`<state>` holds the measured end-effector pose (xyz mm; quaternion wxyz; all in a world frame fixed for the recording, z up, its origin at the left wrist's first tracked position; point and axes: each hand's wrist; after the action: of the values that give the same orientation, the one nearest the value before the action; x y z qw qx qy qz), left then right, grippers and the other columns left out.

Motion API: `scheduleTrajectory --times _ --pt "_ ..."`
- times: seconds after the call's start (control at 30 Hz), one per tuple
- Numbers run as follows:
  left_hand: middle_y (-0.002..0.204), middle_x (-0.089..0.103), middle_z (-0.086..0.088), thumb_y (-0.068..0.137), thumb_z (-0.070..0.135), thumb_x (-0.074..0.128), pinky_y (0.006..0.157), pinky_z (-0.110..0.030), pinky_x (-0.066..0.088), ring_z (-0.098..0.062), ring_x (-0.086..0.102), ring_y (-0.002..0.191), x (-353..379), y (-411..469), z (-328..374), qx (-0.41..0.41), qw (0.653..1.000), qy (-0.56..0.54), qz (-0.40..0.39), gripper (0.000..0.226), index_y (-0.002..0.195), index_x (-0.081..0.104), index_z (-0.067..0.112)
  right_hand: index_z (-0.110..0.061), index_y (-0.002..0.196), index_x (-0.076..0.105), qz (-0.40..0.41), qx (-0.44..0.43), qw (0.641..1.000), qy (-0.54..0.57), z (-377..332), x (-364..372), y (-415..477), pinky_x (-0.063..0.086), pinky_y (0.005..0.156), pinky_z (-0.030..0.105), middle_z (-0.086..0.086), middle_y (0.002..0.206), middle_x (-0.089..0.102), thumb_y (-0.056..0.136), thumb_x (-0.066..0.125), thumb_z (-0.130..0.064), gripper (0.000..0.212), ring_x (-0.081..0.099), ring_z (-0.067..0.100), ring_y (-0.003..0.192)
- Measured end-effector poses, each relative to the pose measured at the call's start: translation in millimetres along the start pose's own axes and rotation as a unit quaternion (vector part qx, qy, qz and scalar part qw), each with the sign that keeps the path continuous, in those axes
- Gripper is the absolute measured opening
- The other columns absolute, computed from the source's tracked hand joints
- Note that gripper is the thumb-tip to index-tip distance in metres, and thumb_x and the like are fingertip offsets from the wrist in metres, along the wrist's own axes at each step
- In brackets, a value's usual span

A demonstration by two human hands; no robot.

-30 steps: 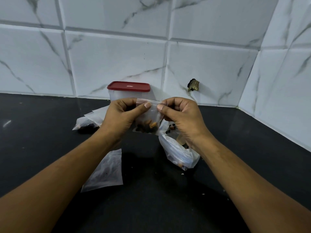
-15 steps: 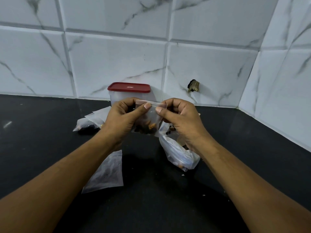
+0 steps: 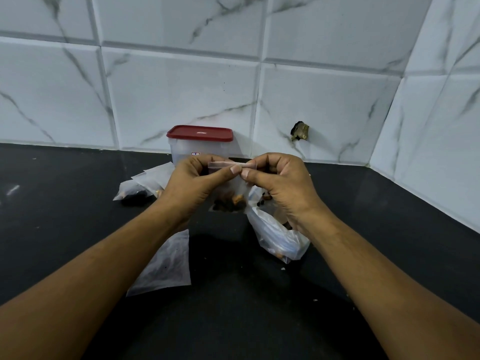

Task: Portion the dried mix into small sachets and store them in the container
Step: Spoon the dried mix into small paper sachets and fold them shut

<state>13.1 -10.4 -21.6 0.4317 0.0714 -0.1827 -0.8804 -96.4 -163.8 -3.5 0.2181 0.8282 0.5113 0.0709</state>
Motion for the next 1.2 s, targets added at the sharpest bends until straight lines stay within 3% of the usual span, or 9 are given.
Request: scheduleTrajectory --times 0.1,0.23,0.33,0.43,0.6,0.9,1.03,1.2 --pt "0.099 0.079 -0.012 0.084 0.02 0.078 0.078 -0.032 0.062 -0.022 0.075 0.09 1.3 -0.9 0.7 -0.004 1.0 -0.016 0.007 0.023 0.103 0.077 0.006 -0.003 0.093 0.076 -0.004 0.004 1.0 0.009 -0.3 0.1 -0.5 0.059 0.077 0.021 0.015 0.091 0.078 0.087 0.079 0.0 0.007 0.073 0.015 0.08" --pt "0.1 0.079 -0.013 0.084 0.019 0.078 0.085 -0.04 0.061 -0.025 0.075 0.094 -0.4 0.5 0.3 -0.018 0.999 -0.031 0.012 0.021 0.101 0.078 0.006 -0.007 0.1 0.074 -0.007 0.019 0.999 0.025 -0.7 -0.2 -1.2 0.052 0.065 0.014 0.0 0.08 0.074 0.09 0.078 -0.004 0.011 0.069 0.004 0.071" --pt "0.101 0.079 -0.014 0.084 0.018 0.079 0.089 -0.046 0.06 -0.029 0.075 0.097 -1.7 1.8 -0.8 -0.022 0.999 -0.029 0.013 0.021 0.101 0.079 0.006 -0.009 0.096 0.075 -0.005 0.025 1.0 0.014 -0.7 -0.6 -1.0 0.051 0.062 0.014 0.001 0.078 0.072 0.089 0.078 -0.007 0.008 0.067 0.004 0.069" --pt "0.1 0.079 -0.014 0.083 0.016 0.078 0.083 -0.041 0.061 -0.027 0.075 0.095 -0.4 0.7 0.7 -0.021 0.999 -0.036 0.011 0.02 0.1 0.079 0.007 -0.008 0.092 0.076 0.001 0.037 0.999 0.011 -0.6 -0.4 -0.9 0.048 0.058 0.013 0.002 0.077 0.073 0.089 0.079 -0.007 0.005 0.064 0.004 0.067" --pt "0.091 0.079 -0.009 0.085 0.011 0.075 0.074 -0.03 0.062 -0.019 0.075 0.085 1.7 -0.4 2.6 -0.008 0.999 -0.034 0.007 0.014 0.098 0.078 0.007 -0.006 0.092 0.077 0.004 0.034 0.999 0.009 -0.2 -0.7 0.2 0.056 0.07 0.019 0.003 0.079 0.076 0.087 0.08 -0.006 0.005 0.069 0.009 0.075" --pt "0.093 0.079 -0.005 0.081 0.025 0.075 0.071 -0.024 0.061 -0.017 0.076 0.087 4.2 -4.5 6.6 0.002 1.0 0.0 0.0 0.023 0.098 0.077 0.01 -0.013 0.089 0.073 -0.019 0.039 0.999 -0.001 1.1 -0.7 0.4 0.054 0.069 0.022 0.006 0.082 0.073 0.094 0.074 -0.008 0.007 0.068 0.014 0.077" --pt "0.097 0.079 -0.008 0.085 0.02 0.075 0.069 -0.027 0.062 -0.021 0.076 0.092 1.6 -3.5 6.0 -0.001 0.999 -0.009 0.032 0.018 0.099 0.077 0.009 -0.013 0.093 0.07 -0.009 0.04 0.999 0.008 4.3 -1.7 1.8 0.055 0.08 0.041 0.009 0.084 0.072 0.097 0.07 -0.011 0.005 0.066 0.023 0.08" --pt "0.097 0.079 -0.011 0.081 0.024 0.076 0.079 -0.033 0.064 -0.027 0.076 0.095 -1.3 -2.0 6.1 -0.007 0.999 -0.004 0.04 0.023 0.097 0.077 0.008 -0.012 0.098 0.071 -0.002 0.04 0.999 0.012 3.4 -2.3 1.6 0.06 0.084 0.042 0.014 0.089 0.076 0.095 0.073 -0.012 0.003 0.07 0.02 0.082"
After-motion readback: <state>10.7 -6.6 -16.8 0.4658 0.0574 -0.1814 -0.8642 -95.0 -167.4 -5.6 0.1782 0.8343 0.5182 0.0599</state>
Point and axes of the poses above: each hand's wrist, its own y-axis towards the middle knuckle, its own x-axis out of the palm, z = x × y
